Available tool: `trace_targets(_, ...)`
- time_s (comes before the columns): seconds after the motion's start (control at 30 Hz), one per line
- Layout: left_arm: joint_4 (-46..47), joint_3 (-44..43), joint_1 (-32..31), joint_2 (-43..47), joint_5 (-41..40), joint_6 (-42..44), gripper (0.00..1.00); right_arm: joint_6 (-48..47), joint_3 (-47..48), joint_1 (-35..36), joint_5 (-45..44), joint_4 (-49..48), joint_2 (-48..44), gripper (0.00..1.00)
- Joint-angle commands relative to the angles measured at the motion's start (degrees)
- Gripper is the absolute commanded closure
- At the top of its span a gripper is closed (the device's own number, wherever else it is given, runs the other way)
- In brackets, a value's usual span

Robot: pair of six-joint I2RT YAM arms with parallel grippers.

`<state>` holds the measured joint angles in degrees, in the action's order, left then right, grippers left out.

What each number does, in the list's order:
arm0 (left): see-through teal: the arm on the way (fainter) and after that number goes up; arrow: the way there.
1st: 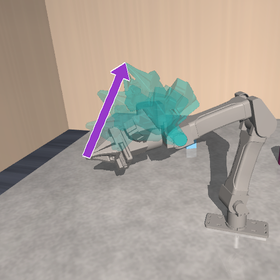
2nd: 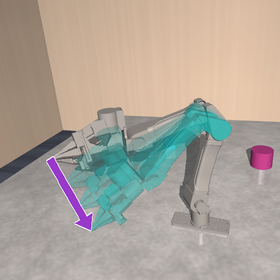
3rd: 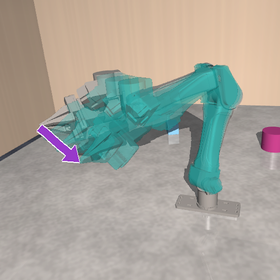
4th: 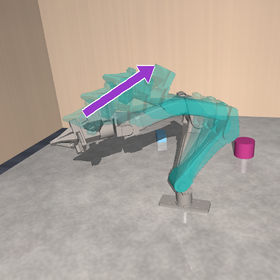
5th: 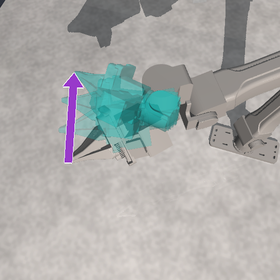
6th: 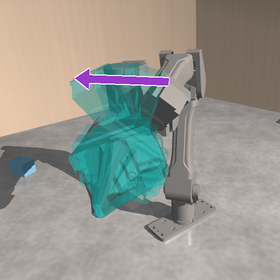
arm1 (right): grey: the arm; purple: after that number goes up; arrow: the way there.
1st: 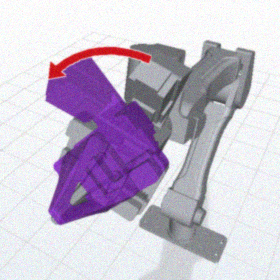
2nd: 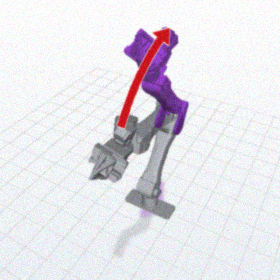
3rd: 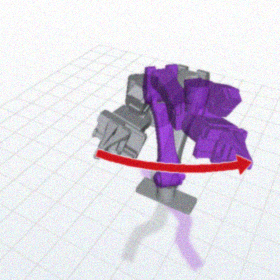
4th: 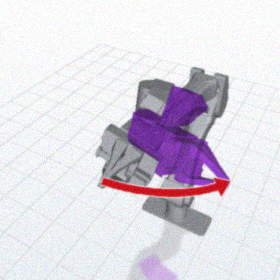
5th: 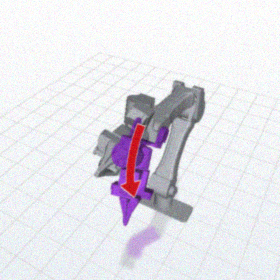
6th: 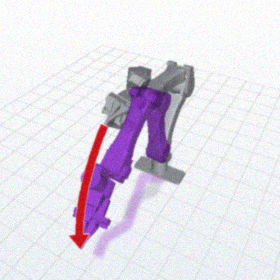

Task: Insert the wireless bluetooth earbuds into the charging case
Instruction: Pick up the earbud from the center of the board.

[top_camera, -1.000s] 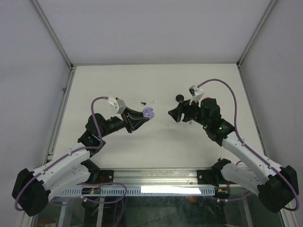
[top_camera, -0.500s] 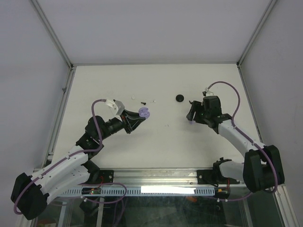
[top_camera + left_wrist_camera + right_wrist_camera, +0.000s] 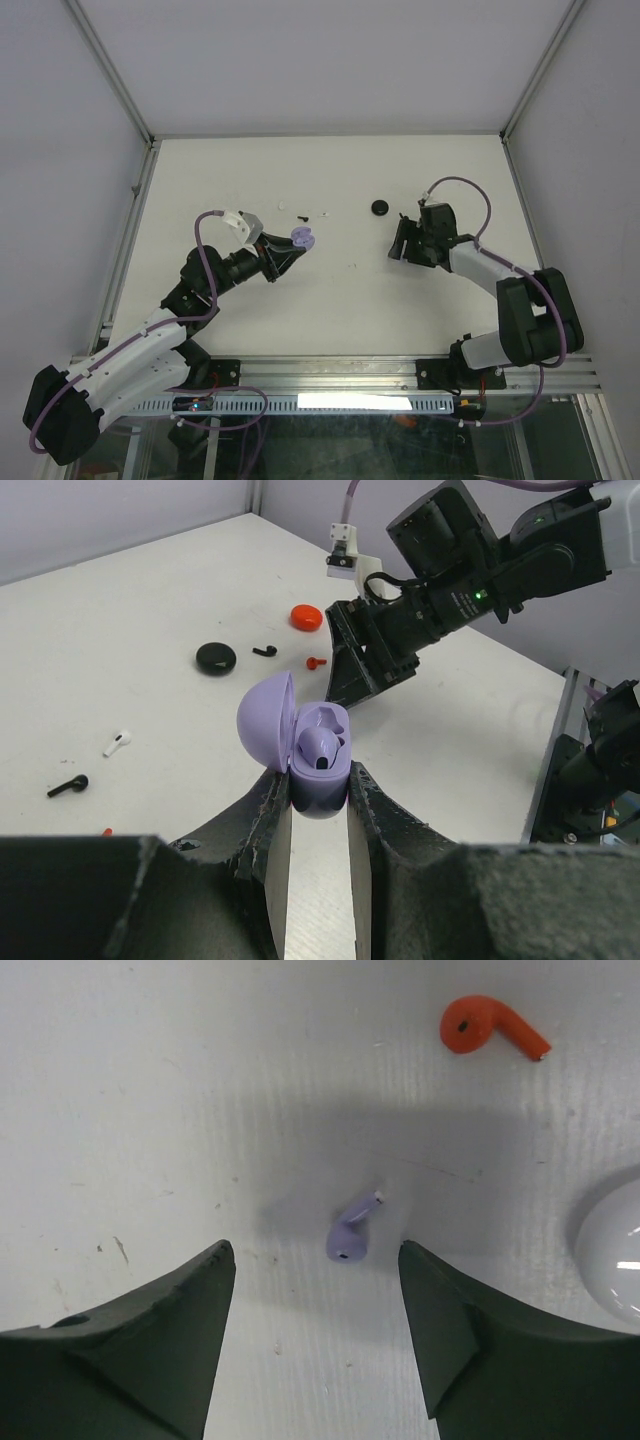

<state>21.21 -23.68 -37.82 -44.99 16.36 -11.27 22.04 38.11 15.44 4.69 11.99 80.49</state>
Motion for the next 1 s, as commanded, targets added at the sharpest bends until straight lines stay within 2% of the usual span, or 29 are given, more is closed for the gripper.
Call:
trace_targets(0.0, 2.01, -0.31, -0.14, 0.57, -0.94, 1.28, 1.00, -0.65, 2.06, -0.23, 5.40, -2.06, 2.36, 0.30)
trace_targets(0.23, 1.91, -0.48, -0.11, 0.54, -0.46, 0.95, 1.00, 1.82, 4.05, 1.92, 11.79, -0.87, 4.03, 0.30)
trace_targets(0.47, 1.75, -0.75, -0.13, 0.36, -0.53, 0.68, 1.00, 3.30, 6.05, 6.34, 12.08, -2.95, 5.26, 0.30)
trace_targets(0.6, 1.55, -0.84, -0.14, 0.55, -0.59, 0.50, 1.00, 0.58, 8.70, 7.02, 9.86, -1.82, 5.56, 0.30)
trace_targets(0.8, 1.24, -0.88, -0.12, 0.61, -1.04, 0.25, 1.00, -6.30, 15.39, 9.29, 1.70, 7.82, 3.36, 0.32)
trace_targets(0.97, 1.29, -0.84, -0.15, 0.61, -1.25, 0.35, 1.00, -9.78, 19.68, 9.41, -4.17, 16.31, 5.26, 0.35)
